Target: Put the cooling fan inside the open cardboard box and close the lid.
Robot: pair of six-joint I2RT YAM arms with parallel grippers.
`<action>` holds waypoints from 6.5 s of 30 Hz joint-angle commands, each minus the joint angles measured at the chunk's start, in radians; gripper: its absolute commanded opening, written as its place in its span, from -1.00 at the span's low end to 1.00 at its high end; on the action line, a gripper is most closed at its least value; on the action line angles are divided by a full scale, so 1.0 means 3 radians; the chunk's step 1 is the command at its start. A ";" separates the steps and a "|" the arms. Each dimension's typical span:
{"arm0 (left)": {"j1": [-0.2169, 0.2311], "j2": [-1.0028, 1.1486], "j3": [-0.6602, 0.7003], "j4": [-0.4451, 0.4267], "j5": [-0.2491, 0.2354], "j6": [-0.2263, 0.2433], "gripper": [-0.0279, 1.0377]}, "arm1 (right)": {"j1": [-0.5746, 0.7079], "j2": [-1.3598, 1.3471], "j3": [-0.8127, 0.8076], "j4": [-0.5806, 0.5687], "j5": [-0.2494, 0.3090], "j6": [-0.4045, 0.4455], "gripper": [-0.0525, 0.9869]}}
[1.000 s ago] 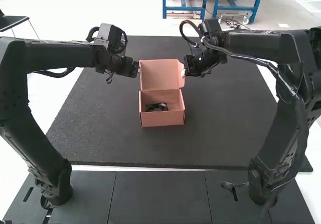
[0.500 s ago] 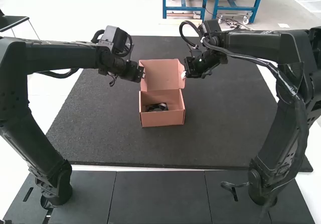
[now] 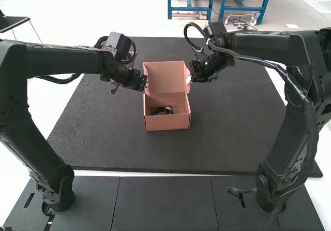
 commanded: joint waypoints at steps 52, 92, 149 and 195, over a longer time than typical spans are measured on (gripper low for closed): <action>-0.0026 -0.0343 -0.0477 0.0156 0.0110 -0.0048 0.83 | 0.0326 -0.0159 -0.0341 -0.0459 -0.0070 -0.0264 -0.94; -0.0010 -0.0486 -0.0538 -0.0038 0.0126 -0.0038 0.83 | 0.0582 -0.0159 -0.0254 -0.0725 0.0083 -0.0213 0.67; 0.0133 0.0133 0.0802 -0.0217 -0.0094 -0.0104 0.83 | 0.0546 -0.2030 -0.0090 -0.1236 0.0738 -0.0208 0.80; 0.0010 0.0102 0.0536 -0.0830 0.0591 -0.0048 0.83 | 0.0546 -0.1969 -0.0167 -0.1139 0.0681 -0.0193 0.80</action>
